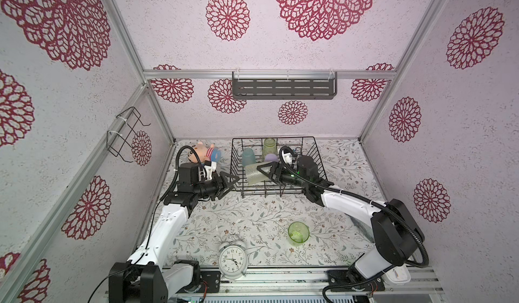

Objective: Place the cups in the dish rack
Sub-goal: 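Open the left gripper and draw it back while the right carries the frosted cup, then lower the frosted green cup upright into the rack with the right gripper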

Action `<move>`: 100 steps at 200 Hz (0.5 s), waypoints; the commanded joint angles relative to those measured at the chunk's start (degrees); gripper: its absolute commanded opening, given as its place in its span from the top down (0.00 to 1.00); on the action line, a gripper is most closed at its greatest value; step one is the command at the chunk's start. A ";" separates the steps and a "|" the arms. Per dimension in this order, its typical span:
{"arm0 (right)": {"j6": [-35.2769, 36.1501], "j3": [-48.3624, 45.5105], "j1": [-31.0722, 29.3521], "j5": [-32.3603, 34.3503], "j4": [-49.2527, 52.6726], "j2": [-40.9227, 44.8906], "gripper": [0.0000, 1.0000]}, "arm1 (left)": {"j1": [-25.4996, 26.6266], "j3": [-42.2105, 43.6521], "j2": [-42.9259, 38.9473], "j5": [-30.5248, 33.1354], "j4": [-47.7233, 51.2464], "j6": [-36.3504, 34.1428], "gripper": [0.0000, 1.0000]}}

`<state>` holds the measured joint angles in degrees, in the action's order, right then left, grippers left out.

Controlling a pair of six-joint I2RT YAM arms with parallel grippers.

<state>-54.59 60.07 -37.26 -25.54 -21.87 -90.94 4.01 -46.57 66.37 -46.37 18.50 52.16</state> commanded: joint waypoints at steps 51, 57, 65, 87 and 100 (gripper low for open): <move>26.73 15.98 -1.89 26.64 31.27 -2.23 0.39 | -0.76 -1.26 -5.88 11.30 16.95 -12.02 0.29; 27.11 16.90 -2.09 27.91 32.42 -2.88 0.39 | -0.76 -1.10 -6.33 11.37 17.00 -11.95 0.29; 27.46 18.08 -2.49 29.34 33.96 -3.82 0.39 | -0.76 -0.91 -6.77 11.76 17.05 -11.89 0.29; 28.84 21.23 -4.36 33.96 38.25 -6.59 0.40 | -0.76 -0.80 -7.95 13.15 17.68 -12.16 0.29; 29.43 23.12 -5.55 36.79 40.68 -8.10 0.40 | -0.76 -0.72 -8.33 13.16 17.92 -12.59 0.28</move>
<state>-29.08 79.44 -40.51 2.87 11.66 -97.25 3.57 -46.59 59.35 -35.00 34.89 41.78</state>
